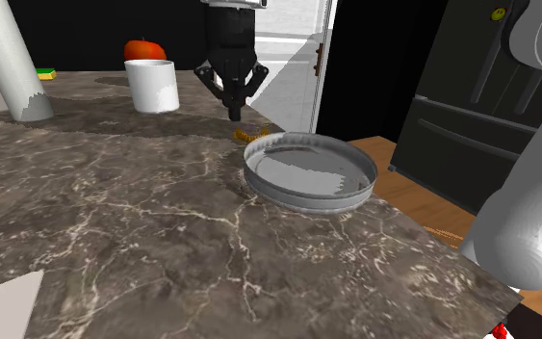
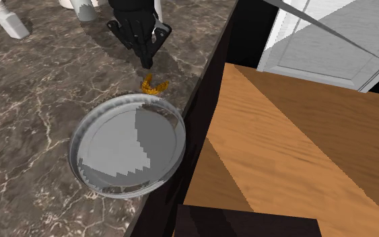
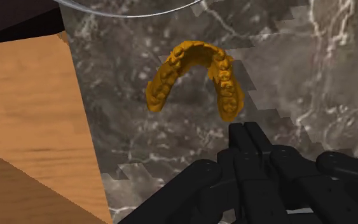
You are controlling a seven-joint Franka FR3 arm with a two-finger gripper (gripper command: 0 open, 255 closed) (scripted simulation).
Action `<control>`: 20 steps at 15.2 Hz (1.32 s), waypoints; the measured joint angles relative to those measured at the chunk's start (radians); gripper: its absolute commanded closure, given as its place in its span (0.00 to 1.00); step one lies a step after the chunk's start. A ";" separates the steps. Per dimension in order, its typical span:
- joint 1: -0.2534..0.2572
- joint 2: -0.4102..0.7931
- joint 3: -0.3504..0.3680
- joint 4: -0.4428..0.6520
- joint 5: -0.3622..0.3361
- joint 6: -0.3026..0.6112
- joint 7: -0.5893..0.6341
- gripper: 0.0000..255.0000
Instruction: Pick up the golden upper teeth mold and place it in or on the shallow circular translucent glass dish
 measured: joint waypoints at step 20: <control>0.015 -0.210 -0.080 -0.283 0.114 0.080 -0.916 0.00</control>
